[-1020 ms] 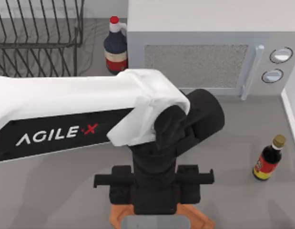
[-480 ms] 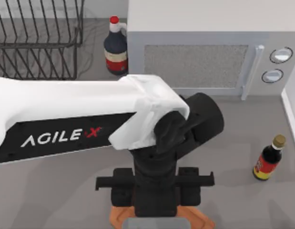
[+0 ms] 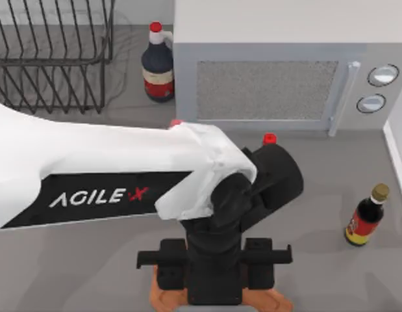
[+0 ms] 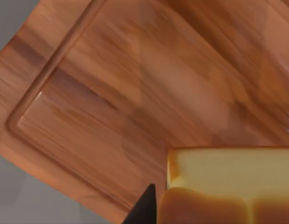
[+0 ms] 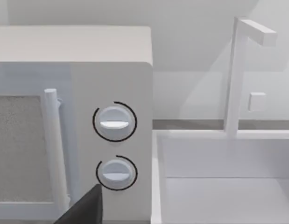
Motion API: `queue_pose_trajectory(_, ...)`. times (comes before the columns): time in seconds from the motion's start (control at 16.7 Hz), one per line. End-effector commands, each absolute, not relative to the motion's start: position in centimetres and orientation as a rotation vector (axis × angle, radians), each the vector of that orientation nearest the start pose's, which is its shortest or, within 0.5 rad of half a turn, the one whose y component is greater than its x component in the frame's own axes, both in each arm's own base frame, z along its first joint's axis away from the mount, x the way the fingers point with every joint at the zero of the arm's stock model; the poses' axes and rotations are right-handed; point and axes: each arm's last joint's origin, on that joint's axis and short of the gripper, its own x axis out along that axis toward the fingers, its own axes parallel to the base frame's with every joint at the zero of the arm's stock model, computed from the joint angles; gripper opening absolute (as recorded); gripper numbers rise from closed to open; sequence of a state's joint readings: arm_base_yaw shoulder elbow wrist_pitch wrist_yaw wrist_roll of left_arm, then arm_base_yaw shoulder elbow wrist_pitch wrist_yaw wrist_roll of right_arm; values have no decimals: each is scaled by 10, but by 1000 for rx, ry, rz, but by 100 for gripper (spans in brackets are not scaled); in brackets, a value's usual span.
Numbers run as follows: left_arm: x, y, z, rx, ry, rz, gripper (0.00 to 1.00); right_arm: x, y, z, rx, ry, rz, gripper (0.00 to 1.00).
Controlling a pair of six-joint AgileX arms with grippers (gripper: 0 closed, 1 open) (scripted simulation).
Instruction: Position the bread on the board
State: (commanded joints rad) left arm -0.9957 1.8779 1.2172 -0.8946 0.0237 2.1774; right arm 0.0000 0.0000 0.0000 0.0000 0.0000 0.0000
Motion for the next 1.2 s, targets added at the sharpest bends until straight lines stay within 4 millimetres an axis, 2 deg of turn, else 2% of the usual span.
queue_pose_trajectory(0.18, 185, -279, 139, -2186, 19, 2241, 0, 106, -1, 160, 0, 0, 0, 100)
queue_pose_trajectory(0.36, 185, -279, 139, -2186, 19, 2241, 0, 106, -1, 160, 0, 0, 0, 100)
queue_pose_trajectory(1.14, 185, -279, 139, -2186, 19, 2241, 98, 106, -1, 160, 0, 0, 0, 100)
queue_pose_trajectory(1.2, 185, -279, 139, -2186, 19, 2241, 100, 106, -1, 160, 0, 0, 0, 100)
